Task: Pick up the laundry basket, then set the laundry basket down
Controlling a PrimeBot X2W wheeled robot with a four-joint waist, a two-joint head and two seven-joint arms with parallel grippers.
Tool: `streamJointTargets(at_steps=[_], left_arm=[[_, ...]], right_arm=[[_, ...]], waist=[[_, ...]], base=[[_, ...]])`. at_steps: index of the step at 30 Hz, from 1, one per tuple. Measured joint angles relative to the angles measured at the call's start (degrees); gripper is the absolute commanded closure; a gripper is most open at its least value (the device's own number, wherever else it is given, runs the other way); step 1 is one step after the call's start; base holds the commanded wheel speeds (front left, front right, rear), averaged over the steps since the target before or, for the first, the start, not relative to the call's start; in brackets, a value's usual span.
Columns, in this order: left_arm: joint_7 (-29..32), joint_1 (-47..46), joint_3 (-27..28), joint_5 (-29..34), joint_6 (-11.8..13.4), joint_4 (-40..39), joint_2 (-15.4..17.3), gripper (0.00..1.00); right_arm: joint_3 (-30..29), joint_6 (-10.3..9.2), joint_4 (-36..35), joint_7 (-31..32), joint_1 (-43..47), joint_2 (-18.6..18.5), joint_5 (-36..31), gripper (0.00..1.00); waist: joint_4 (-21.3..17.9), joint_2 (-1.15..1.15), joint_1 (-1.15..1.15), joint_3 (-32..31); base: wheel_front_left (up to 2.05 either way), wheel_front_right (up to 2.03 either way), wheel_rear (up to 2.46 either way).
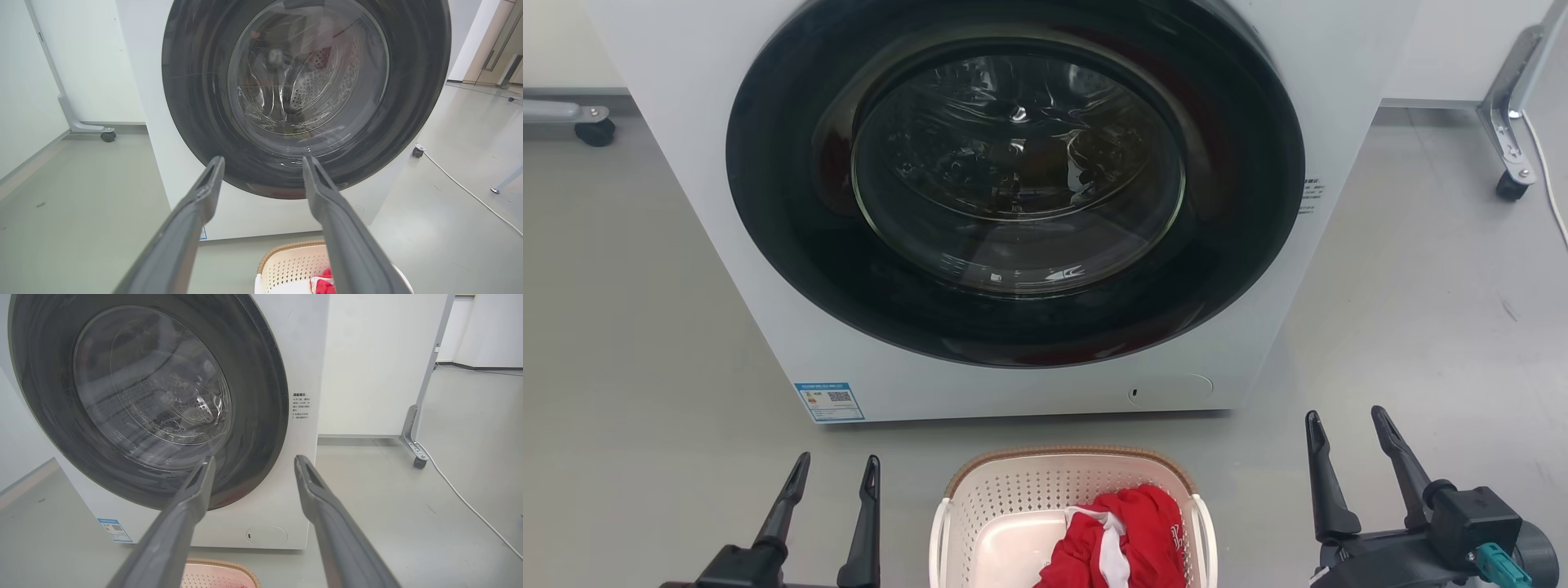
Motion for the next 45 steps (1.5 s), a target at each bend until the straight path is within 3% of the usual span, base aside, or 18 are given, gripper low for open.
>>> streamJointTargets(at_steps=[3,4,15,45], left_arm=[[0.9,0.1,-0.3,0.0,0.0,0.0,0.0,0.0],[0.9,0.1,-0.3,0.0,0.0,0.0,0.0,1.0],[1.4,1.1,0.3,-2.4,-0.6,3.8,-1.3,1.0],[6.2,-1.4,7.2,-26.6,-4.7,8.9,-4.0,1.0]], right_arm=[[0.0,0.0,-0.3,0.5,0.0,0.0,-0.1,0.0],[0.0,0.0,-0.3,0.5,0.0,0.0,-0.1,1.0],[-0.4,0.62,3.5,0.9,1.6,0.9,2.3,1.0],[-7.4,4.81,8.3,5.8,-0.4,2.8,28.4,1.0]], waist=[[0.0,0.0,0.0,-0.2],[0.0,0.0,0.0,-0.2],[-0.1,0.0,0.0,-0.3],[-0.9,0.0,0.0,-1.0]], base=[[0.0,0.0,0.0],[0.0,0.0,0.0],[0.0,0.0,0.0],[0.0,0.0,0.0]])
